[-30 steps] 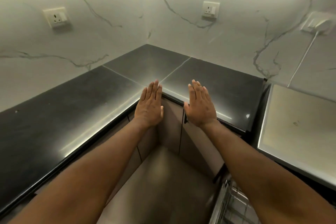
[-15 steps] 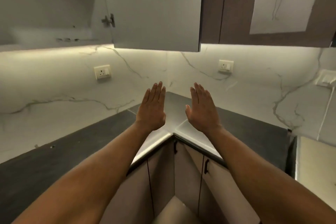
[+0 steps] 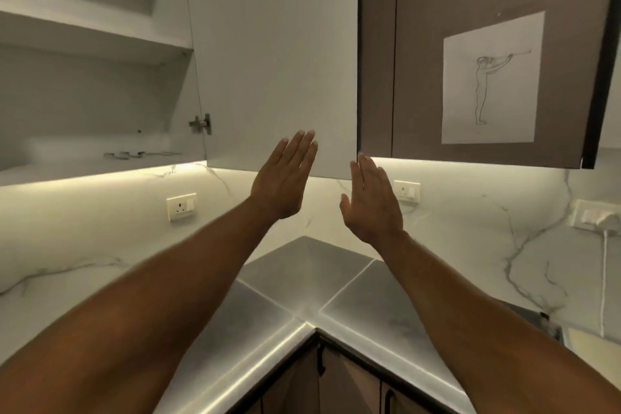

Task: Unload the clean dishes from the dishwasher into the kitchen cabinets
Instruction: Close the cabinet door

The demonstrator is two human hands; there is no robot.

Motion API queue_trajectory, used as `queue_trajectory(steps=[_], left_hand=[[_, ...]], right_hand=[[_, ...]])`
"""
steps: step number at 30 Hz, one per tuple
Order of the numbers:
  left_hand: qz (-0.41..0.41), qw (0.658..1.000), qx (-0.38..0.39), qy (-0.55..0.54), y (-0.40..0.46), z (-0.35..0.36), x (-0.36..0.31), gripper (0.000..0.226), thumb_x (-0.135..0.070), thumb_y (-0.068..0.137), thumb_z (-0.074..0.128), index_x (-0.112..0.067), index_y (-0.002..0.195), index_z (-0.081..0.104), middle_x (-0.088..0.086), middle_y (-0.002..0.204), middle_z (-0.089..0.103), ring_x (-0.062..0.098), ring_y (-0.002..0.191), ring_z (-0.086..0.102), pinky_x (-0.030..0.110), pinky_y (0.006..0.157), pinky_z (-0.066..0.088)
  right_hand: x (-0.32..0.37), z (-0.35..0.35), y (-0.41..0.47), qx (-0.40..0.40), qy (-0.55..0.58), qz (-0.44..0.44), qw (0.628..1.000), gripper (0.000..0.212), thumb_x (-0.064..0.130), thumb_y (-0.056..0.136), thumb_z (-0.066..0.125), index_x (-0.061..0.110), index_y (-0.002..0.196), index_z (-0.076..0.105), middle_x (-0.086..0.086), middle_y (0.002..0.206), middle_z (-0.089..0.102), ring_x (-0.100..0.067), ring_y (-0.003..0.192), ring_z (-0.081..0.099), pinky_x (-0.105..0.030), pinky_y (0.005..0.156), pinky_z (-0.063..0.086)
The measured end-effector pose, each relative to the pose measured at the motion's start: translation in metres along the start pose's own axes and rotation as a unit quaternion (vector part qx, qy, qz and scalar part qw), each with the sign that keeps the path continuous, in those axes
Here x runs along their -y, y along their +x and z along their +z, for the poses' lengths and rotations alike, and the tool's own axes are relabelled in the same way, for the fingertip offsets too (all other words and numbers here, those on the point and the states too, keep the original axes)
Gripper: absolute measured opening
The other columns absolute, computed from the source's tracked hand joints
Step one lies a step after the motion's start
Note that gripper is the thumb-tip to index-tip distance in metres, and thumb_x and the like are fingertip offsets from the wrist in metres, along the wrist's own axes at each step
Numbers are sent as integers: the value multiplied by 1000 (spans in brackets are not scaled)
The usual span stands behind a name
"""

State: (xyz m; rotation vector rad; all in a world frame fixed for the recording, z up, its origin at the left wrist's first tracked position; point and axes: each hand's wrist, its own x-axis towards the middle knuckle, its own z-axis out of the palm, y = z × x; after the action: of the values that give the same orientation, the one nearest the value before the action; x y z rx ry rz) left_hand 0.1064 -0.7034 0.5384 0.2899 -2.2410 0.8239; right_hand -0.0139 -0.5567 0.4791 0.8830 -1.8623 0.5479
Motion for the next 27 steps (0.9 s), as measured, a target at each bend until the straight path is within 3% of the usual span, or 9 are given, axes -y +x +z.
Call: queue_trajectory(steps=[4,8,11,14,19,23,27], left_hand=[[103,990,-56,81,62,-7,9,66,-4,100,29,-9,156,-6,13,163,-12,29,150,-11,41,122,-4],[172,972,-95,129,111,-12,11,61,-15,104,32,-15,157,3,12,164,-1,30,151,-1,43,121,1],[216,956,-78,181,140,-17,10,62,-21,105,33,-20,157,1,12,164,-5,29,151,-3,45,122,3],[241,939,-36,244,158,-16,7,57,-31,106,31,-23,157,6,10,165,-4,28,152,-4,46,123,3],[239,947,-56,208,167,-11,-1,48,-40,103,41,-20,146,37,12,159,27,31,149,18,46,119,16],[241,950,-112,167,165,-9,-2,35,-34,100,50,-14,129,54,12,141,49,30,135,39,43,109,32],[246,947,-138,153,150,-17,10,33,-39,94,61,-14,115,63,11,128,60,29,125,51,41,99,42]], right_hand=[[-8,14,22,-12,41,113,993,65,38,90,62,5,142,43,-15,150,42,-34,138,41,-46,114,35],[-13,28,35,22,89,168,981,63,41,94,55,8,145,37,-12,151,41,-32,139,40,-43,115,35],[-14,35,50,61,135,189,971,62,42,97,52,11,147,33,-9,149,44,-29,134,46,-38,110,38],[-12,43,63,79,195,236,949,56,37,98,53,13,146,34,-10,142,52,-32,126,54,-42,102,45],[-9,52,67,51,294,281,912,45,31,97,59,11,133,43,-9,127,62,-30,111,63,-40,89,56],[-6,48,64,56,303,274,911,44,30,97,59,10,133,44,-10,128,62,-29,112,63,-36,88,53],[1,38,55,39,329,232,915,37,31,97,59,14,128,49,-4,124,64,-22,107,64,-27,84,51]])
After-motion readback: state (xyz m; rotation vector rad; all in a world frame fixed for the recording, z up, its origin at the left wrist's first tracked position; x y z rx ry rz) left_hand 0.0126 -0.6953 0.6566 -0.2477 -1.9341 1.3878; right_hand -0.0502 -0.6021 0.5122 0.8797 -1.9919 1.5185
